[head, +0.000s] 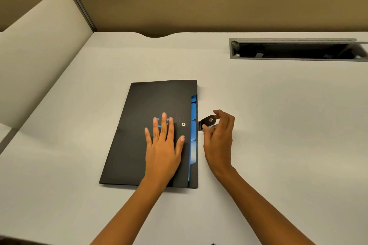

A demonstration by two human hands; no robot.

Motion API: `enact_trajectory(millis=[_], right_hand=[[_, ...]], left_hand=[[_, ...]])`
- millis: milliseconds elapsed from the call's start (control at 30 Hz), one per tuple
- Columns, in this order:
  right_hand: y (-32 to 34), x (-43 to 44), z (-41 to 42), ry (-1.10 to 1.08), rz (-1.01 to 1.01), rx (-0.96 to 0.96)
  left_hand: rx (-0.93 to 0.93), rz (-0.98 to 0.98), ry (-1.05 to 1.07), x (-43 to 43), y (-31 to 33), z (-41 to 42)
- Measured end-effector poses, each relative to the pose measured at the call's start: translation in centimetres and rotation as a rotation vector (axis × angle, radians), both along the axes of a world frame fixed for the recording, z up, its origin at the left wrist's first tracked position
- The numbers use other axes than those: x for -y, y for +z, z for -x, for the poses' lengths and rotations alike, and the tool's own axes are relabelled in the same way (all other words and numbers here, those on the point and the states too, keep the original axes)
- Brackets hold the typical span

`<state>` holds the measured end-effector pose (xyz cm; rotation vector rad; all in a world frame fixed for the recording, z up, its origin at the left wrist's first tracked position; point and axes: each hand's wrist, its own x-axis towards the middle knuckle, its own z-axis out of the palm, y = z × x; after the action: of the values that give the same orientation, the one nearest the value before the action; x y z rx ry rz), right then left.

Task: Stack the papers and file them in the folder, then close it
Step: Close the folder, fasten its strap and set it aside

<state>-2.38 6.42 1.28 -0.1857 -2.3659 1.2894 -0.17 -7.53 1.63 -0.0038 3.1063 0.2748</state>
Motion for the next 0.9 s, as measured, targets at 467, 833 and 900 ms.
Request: enact_trajectory(millis=[467, 833, 900], right_hand=[[-3.5, 0.9, 0.6, 0.522, -0.494, -0.036], [-3.0, 1.5, 0.5, 0.555, -0.698, 0.012], [-3.0, 1.5, 0.7, 0.558, -0.727, -0.005]], left_hand=[[-0.022, 0.02, 0.061, 0.1, -2.6, -0.9], [0.001, 0.047, 0.057, 0.1, -2.7, -0.8], [0.009, 0.049, 0.06, 0.1, -2.6, -0.8]])
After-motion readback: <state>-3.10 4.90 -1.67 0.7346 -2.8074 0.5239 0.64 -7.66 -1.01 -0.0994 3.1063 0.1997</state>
